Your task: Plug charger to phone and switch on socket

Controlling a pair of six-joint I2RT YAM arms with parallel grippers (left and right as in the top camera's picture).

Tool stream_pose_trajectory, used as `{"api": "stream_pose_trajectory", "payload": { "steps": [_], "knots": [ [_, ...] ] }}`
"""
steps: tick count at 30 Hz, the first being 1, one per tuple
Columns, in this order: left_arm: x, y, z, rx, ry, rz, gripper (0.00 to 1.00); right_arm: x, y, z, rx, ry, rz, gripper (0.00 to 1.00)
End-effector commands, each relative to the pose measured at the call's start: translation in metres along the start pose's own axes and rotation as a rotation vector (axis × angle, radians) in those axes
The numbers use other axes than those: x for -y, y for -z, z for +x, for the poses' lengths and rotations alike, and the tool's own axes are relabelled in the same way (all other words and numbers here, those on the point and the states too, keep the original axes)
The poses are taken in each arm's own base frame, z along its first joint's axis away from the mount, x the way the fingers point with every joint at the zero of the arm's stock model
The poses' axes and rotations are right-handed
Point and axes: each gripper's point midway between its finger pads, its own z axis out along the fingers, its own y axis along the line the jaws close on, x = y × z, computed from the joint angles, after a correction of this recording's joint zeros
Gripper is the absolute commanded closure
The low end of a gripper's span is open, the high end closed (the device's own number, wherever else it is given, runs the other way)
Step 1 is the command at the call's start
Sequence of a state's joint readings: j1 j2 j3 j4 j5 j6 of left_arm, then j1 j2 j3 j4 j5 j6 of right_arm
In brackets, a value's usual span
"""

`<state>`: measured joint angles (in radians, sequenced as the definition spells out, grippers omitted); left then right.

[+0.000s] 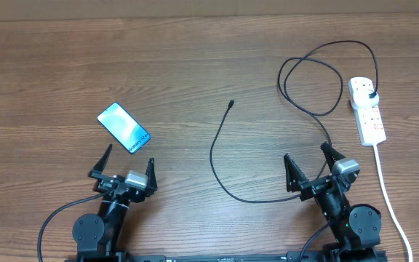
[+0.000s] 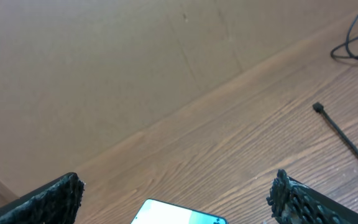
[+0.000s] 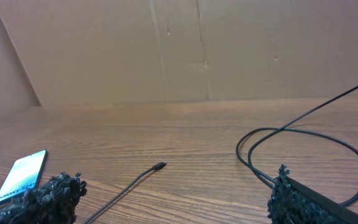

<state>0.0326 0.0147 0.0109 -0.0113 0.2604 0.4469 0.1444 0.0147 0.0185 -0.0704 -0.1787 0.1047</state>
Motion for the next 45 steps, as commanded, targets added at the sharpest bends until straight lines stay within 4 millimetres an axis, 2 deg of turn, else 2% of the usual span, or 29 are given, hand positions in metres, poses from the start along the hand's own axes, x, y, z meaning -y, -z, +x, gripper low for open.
{"api": "stream_pose_trajectory", "payload": {
  "steps": [1,14,20,23,35,41,45],
  "knots": [
    [-0.002,0.001,-0.005,0.022,0.085,-0.007,0.00,0.002,0.000,0.001,0.010,0.000,0.005,0.00],
    [-0.022,0.008,-0.051,0.058,0.151,-0.024,0.00,0.002,0.000,0.001,0.010,0.000,0.005,0.00],
    [-0.034,0.001,-0.072,0.019,0.202,-0.007,0.00,0.002,0.000,0.001,0.010,0.000,0.005,0.00],
    [-0.040,-0.009,-0.088,-0.002,0.230,0.032,0.00,0.002,0.000,0.001,0.010,0.000,0.005,0.00],
    [-0.056,-0.056,-0.123,-0.214,0.364,0.173,0.00,0.002,0.000,0.001,0.010,0.000,0.005,0.00],
    [-0.073,-0.082,-0.142,-0.385,0.417,0.225,0.00,0.002,0.000,0.001,0.010,0.000,0.005,0.00],
    [-0.077,-0.094,-0.142,-0.523,0.460,0.268,0.00,0.002,0.000,0.001,0.010,0.000,0.005,0.00]
  ]
}}
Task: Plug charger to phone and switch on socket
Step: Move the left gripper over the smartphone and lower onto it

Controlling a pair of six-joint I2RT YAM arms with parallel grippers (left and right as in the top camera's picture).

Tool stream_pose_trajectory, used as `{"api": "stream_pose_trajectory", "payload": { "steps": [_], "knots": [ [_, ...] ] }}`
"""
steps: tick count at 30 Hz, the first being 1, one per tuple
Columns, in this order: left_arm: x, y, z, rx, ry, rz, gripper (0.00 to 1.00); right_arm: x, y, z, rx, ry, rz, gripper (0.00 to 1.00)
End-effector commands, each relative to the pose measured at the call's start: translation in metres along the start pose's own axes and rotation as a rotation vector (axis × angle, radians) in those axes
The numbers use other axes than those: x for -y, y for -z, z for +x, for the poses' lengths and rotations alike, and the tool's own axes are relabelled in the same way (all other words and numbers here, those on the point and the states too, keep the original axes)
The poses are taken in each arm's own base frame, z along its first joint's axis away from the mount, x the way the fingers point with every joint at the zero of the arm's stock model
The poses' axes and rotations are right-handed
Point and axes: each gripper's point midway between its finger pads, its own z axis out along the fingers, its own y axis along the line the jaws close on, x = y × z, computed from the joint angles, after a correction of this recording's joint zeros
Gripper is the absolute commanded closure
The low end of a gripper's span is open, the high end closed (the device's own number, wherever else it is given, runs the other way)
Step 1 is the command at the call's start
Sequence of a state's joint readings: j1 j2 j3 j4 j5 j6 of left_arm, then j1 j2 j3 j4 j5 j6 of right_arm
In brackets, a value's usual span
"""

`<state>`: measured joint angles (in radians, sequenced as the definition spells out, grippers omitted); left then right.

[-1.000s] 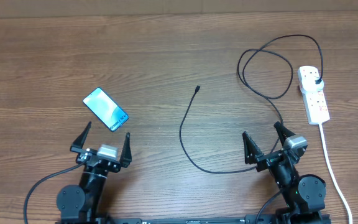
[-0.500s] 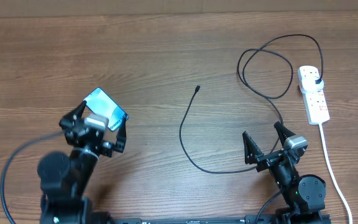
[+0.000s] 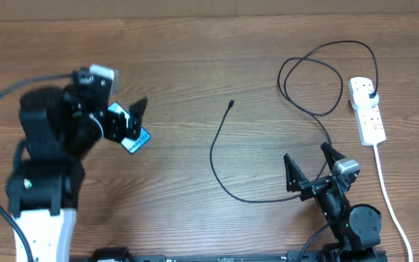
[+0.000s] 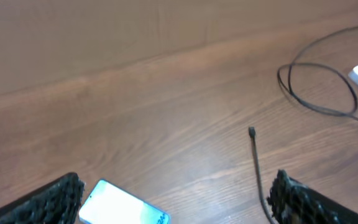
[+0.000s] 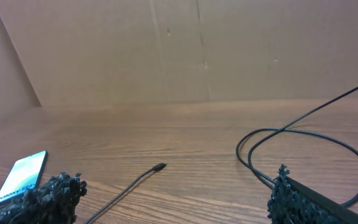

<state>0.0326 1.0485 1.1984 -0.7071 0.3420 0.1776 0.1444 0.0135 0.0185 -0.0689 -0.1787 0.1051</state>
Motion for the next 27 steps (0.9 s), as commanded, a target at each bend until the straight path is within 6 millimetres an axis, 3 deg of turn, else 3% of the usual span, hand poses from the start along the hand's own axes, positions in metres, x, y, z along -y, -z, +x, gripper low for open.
{"api": "stream_pose_trajectory", "payload": {
  "steps": [1,7,20,24,27],
  "knots": [
    [-0.001,-0.005,-0.023,-0.095,0.057,0.047,0.00,0.002,0.000,0.001,0.007,0.000,0.005,0.00],
    [0.012,-0.021,-0.005,-0.337,0.182,0.177,0.01,0.002,0.000,0.001,0.007,0.000,0.005,0.00],
    [0.009,-0.088,0.041,-0.543,0.336,0.258,0.00,0.002,0.000,0.001,0.007,0.000,0.005,0.00],
    [-0.015,-0.110,0.071,-0.657,0.504,0.089,0.00,0.002,0.000,0.001,0.007,0.000,0.005,0.00],
    [-0.051,-0.120,0.106,-0.759,0.689,-0.218,0.01,0.002,0.000,0.001,0.007,0.000,0.005,0.00]
  ]
}}
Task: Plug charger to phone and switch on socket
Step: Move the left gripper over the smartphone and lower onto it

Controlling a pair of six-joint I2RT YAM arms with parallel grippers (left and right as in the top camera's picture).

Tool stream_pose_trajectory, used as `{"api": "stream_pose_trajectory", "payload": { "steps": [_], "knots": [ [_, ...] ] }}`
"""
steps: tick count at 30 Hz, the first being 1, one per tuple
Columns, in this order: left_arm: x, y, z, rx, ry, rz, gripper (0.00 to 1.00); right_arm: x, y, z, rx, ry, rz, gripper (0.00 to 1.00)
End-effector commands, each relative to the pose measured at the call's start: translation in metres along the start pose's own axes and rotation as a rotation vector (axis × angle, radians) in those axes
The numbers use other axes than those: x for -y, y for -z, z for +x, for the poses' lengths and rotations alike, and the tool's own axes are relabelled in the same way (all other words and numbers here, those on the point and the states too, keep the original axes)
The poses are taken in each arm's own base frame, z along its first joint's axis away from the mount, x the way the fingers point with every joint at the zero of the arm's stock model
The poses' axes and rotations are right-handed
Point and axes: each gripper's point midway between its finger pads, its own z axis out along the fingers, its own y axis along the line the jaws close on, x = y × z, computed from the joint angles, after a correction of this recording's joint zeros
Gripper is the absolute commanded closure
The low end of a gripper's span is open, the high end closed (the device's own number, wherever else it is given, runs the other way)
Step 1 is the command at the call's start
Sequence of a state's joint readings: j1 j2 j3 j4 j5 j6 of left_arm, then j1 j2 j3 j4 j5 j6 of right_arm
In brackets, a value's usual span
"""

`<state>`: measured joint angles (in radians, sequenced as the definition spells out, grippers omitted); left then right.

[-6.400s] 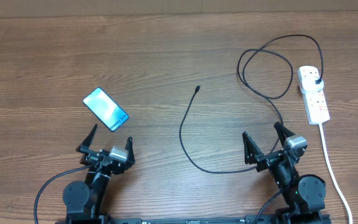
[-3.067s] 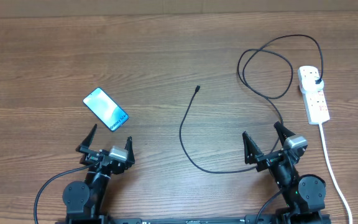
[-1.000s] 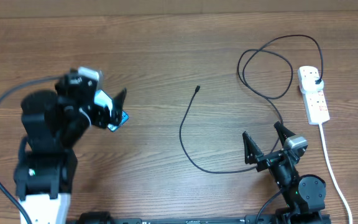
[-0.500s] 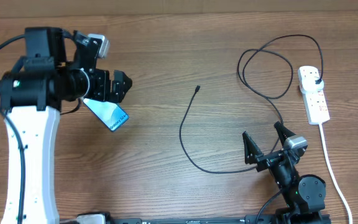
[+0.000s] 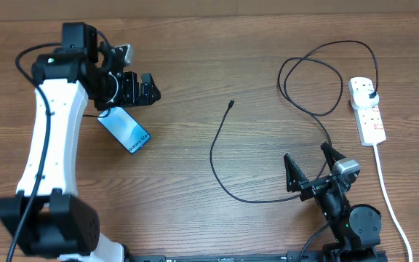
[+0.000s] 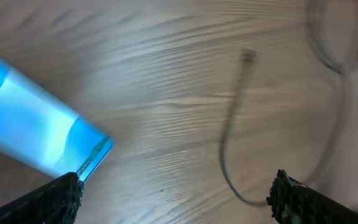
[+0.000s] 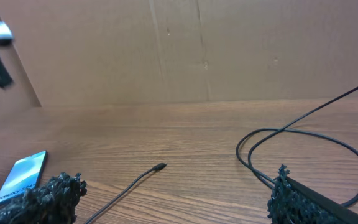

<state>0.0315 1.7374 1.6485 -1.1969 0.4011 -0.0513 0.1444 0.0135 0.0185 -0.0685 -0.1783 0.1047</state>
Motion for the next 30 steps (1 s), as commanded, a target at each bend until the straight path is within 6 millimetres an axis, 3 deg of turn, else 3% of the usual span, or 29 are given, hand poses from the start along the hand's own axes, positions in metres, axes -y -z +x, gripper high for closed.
{"api": "stream_pose_trajectory", "payload": {
  "steps": [1,4,14,17,25,30],
  "knots": [
    [-0.061,-0.019,0.001,-0.018,0.390,-0.318,0.01,0.002,0.000,0.001,0.007,-0.001,0.005,0.00],
    [-0.093,-0.037,0.011,-0.042,0.582,-0.476,0.02,0.002,0.000,0.001,0.007,-0.001,0.005,0.00],
    [-0.131,-0.118,0.030,-0.183,0.741,-0.553,0.06,0.002,0.000,0.001,0.007,-0.001,0.005,0.00],
    [-0.136,-0.127,0.029,-0.185,0.740,-0.558,0.07,0.002,0.000,0.001,0.007,-0.001,0.005,0.00],
    [-0.155,-0.121,0.026,-0.124,0.728,-0.669,0.07,0.002,0.000,0.001,0.007,-0.001,0.005,0.00],
    [-0.159,-0.129,0.025,-0.100,0.727,-0.661,0.07,0.002,0.000,0.001,0.007,-0.001,0.005,0.00]
  ]
}}
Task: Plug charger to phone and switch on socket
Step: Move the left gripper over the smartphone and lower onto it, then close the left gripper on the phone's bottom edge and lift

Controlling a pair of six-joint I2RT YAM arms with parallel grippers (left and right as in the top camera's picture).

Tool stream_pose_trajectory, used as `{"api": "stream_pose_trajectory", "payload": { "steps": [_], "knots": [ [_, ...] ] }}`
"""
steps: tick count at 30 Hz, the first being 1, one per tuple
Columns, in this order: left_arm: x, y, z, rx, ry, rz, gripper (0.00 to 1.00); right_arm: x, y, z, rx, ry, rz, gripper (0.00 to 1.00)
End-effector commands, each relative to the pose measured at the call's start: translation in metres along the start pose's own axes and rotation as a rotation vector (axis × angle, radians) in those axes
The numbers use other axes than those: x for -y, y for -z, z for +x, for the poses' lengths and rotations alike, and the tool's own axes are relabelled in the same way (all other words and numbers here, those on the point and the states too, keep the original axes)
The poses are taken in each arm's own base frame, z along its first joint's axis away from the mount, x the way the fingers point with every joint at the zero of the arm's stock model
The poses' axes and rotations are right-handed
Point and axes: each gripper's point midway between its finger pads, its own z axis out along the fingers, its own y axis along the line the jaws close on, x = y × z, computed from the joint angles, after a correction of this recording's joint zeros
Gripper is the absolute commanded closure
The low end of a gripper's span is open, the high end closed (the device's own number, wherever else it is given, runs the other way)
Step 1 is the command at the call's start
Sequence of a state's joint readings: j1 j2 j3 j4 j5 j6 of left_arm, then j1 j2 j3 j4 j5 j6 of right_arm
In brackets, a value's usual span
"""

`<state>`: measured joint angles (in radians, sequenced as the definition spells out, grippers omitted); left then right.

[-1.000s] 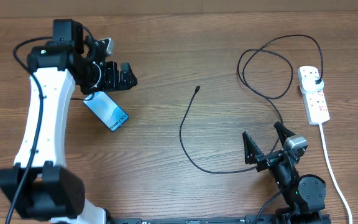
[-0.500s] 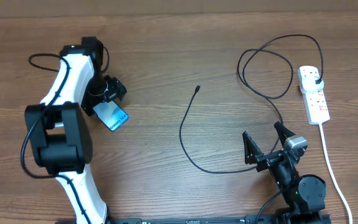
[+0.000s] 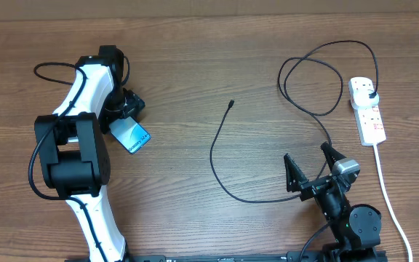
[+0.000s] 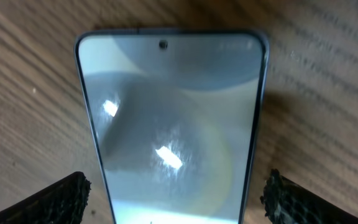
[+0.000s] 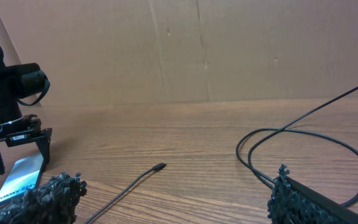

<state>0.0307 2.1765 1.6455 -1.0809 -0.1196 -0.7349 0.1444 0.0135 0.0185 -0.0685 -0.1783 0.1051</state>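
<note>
The phone [image 4: 173,124] lies flat on the wood at the left, its blue screen up; it also shows in the overhead view as the phone [image 3: 132,136] and far left in the right wrist view. My left gripper [image 3: 124,110] hangs low over it, open, with its fingers [image 4: 51,200] on either side of the phone's width. The black charger cable [image 3: 214,149] curves across the middle, its free plug tip [image 3: 230,104] lying bare. It runs to the white socket strip [image 3: 367,110] at the right. My right gripper [image 3: 305,156] rests open near the front edge, holding nothing.
The cable makes a loose loop [image 3: 318,80] at the back right beside the strip. The strip's white lead [image 3: 388,189] runs down to the front edge. A cardboard wall [image 5: 197,50] closes the far side of the wooden table [image 3: 195,65].
My left gripper has come down from the back left of the phone to sit close over it, open and straddling it. The phone, the cable and the right arm have not moved.
Both arms were parked at the front edge, open. Then the left arm was raised and reached out by the phone, later stretched behind it. Now its open fingers bracket the phone. The phone, cable, strip and right arm stayed put throughout.
</note>
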Motion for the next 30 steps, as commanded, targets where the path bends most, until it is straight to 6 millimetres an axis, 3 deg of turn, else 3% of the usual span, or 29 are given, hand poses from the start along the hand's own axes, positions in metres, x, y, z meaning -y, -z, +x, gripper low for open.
{"api": "stream_pose_trajectory", "payload": {
  "steps": [1,10,30],
  "knots": [
    [-0.008,-0.010,0.000,0.011,0.030,-0.042,0.08,0.002,0.000,0.001,0.007,0.000,0.005,0.00],
    [-0.015,-0.035,0.016,-0.022,0.027,-0.054,0.11,0.002,0.000,0.001,0.007,0.000,0.005,0.00],
    [-0.022,-0.065,0.049,-0.113,0.018,-0.036,0.13,0.002,0.000,0.001,0.007,0.000,0.005,0.00]
  ]
}}
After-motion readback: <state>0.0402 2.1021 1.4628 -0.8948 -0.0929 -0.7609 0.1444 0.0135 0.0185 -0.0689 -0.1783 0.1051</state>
